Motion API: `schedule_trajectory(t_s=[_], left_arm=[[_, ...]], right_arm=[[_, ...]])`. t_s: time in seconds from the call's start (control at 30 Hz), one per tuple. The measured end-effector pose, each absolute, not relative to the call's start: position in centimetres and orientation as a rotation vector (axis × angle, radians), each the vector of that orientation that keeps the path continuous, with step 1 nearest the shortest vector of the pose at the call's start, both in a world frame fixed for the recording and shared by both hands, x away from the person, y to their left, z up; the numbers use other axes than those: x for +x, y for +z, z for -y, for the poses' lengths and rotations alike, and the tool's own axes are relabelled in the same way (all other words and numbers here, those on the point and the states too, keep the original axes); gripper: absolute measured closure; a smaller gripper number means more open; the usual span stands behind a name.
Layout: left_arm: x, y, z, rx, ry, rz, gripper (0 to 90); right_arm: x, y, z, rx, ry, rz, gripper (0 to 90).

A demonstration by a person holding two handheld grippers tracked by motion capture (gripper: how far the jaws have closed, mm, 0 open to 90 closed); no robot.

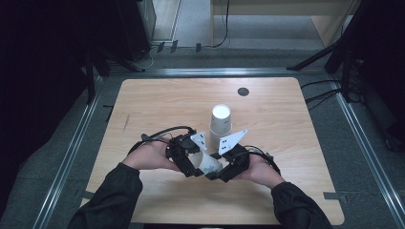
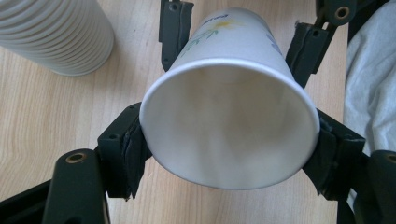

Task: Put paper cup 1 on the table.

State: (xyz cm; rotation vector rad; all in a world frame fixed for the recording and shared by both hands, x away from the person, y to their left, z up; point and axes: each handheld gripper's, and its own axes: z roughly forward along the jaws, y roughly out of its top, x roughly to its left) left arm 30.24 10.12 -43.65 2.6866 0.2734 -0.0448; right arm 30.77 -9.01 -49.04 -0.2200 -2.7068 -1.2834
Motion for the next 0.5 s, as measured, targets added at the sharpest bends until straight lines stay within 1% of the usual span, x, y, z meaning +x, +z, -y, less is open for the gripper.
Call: schedule_trajectory(t_s=[0.1,0.23,0.37,0.5], left_arm=[[30.2,-43.7,-10.2,2.672,-0.052,-0.249,24.6],[30.1,-43.7,-10.5,2.631,-0.013,-0.215,22.4],[30.3,-43.6,-11.0,2.579,-0.023,-0.229,19.3],[30.5,-43.7,-11.7,2.552,-0.031,-0.261,19.0]], right_arm=[[30.7,-48.9,9.1,-0.203,-1.275,2.715,33.9],[30.7,-48.8,9.4,-0.194,-1.288,2.718,34.2],[30.9,-48.5,9.8,-0.212,-1.304,2.712,34.1],[31.0,-48.3,10.2,-0.226,-1.331,2.708,34.0]])
